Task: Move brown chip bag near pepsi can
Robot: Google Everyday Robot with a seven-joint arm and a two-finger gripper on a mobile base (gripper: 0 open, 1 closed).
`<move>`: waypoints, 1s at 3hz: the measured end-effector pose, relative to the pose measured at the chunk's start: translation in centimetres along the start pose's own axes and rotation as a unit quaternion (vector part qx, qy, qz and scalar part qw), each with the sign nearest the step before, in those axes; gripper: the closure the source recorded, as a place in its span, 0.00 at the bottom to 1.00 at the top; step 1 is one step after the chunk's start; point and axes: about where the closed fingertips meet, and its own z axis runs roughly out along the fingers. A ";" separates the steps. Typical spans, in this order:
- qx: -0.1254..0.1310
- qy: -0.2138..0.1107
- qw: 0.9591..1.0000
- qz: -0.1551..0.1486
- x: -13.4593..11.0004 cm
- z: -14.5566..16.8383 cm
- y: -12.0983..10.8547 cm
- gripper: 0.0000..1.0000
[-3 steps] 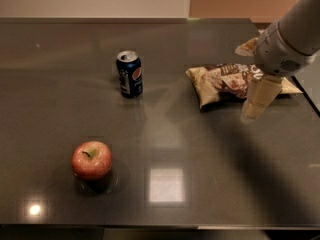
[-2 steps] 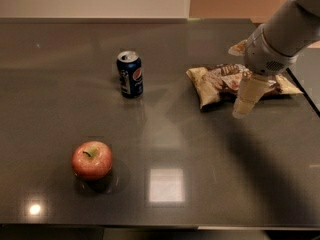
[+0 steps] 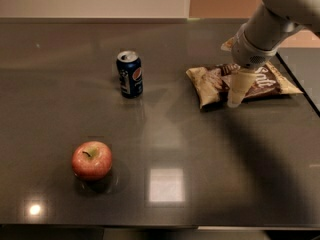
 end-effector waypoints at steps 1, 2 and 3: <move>-0.009 0.019 1.000 -0.016 0.8 1.3 -1.1 0.00; -0.024 0.033 0.999 -0.023 1.6 2.3 -1.2 0.16; -0.034 0.042 0.998 -0.030 1.9 2.8 -1.1 0.39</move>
Offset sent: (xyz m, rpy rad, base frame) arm 0.0237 -0.0209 -0.0288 -0.1173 0.0716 0.0338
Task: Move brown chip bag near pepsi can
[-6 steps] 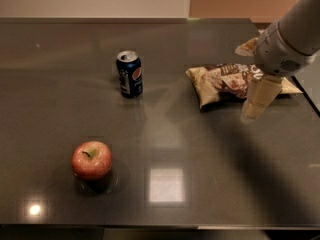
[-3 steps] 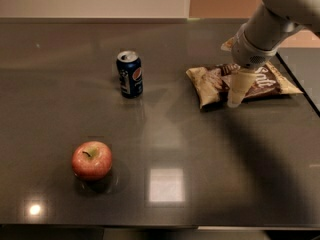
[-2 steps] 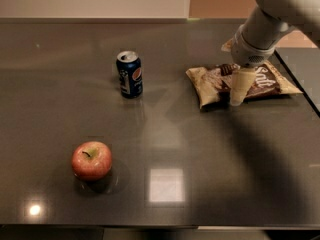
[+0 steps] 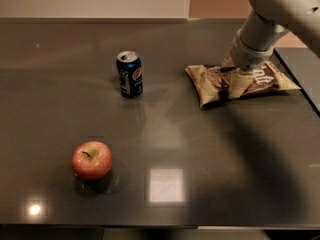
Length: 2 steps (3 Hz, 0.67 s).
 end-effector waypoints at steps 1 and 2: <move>-0.006 0.003 1.000 -0.005 -0.2 0.0 0.1 0.62; -0.011 -0.011 1.000 -0.014 -1.9 -0.6 0.2 0.85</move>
Offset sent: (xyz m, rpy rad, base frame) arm -0.0102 0.0412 0.0224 0.0453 0.0292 0.0668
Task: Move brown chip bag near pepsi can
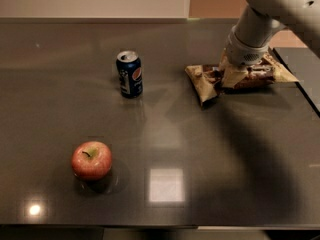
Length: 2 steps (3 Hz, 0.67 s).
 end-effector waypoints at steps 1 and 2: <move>-0.005 -0.027 1.000 -0.014 -2.9 -0.9 0.1 1.00; -0.011 -0.061 0.998 -0.027 -6.1 -2.0 0.5 1.00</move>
Offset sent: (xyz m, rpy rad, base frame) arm -0.0305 0.0969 0.0438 0.1836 0.0361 0.1469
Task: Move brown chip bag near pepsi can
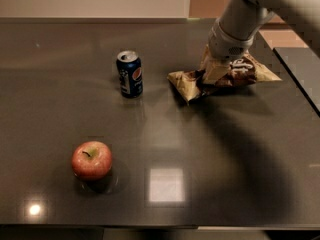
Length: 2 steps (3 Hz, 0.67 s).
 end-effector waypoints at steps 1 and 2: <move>-0.004 -0.027 1.000 -0.010 -2.6 -0.5 0.3 1.00; -0.017 -0.078 0.996 -0.032 -8.0 -0.7 1.6 1.00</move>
Offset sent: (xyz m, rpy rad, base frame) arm -0.0078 0.0232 0.0093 0.0461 0.0092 0.0349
